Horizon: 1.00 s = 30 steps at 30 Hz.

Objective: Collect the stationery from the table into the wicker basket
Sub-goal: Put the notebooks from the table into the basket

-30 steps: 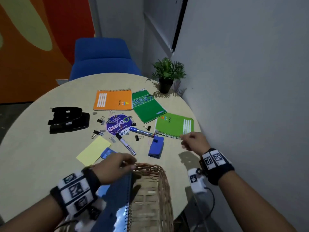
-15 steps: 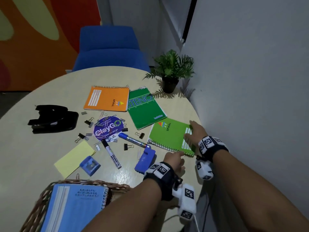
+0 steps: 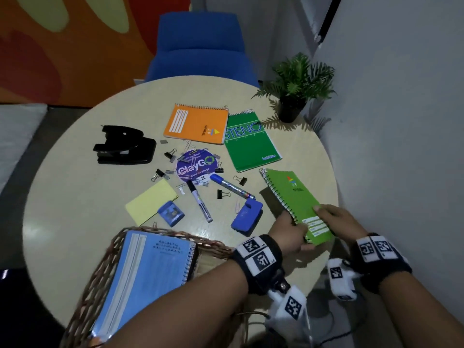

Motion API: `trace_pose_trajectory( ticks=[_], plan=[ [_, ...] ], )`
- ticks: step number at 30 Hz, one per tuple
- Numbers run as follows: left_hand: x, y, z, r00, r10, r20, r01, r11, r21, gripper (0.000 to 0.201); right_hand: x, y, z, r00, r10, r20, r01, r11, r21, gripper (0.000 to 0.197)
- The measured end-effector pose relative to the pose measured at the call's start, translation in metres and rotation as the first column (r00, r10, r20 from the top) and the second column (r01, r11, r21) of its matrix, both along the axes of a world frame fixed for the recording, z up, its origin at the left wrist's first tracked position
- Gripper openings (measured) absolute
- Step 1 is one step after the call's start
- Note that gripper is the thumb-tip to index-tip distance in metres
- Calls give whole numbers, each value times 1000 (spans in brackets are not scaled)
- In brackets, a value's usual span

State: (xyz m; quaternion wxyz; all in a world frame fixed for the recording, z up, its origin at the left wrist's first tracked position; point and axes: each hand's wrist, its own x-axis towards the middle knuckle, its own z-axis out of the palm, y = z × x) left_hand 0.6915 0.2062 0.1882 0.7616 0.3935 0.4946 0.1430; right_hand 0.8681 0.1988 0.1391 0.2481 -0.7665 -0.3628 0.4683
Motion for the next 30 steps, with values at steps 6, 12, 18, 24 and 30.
trace_pose_trajectory(
  ticks=[6, 12, 18, 24, 30],
  plan=[
    [-134, -12, 51, 907, -334, -257, 421, 739, 526, 42, -78, -51, 63, 936, -56, -347, 119, 979, 164, 15],
    [-294, -32, 55, 816, -85, -572, 502, 594, 628, 68, -216, -84, 81, 952, 213, -222, -159, 957, 241, 28],
    [-391, -46, 11, 567, -158, -809, 712, 587, 385, 80, -315, -95, 40, 923, 383, -46, -379, 922, 74, 11],
    [-398, -60, 4, 296, -161, -942, 863, 467, 191, 38, -333, -101, 15, 887, 462, 0, -459, 881, -113, 14],
    [-372, -56, 7, 259, -115, -959, 928, 305, 214, 24, -332, -97, 13, 860, 456, 230, -422, 888, -182, 30]
  ],
)
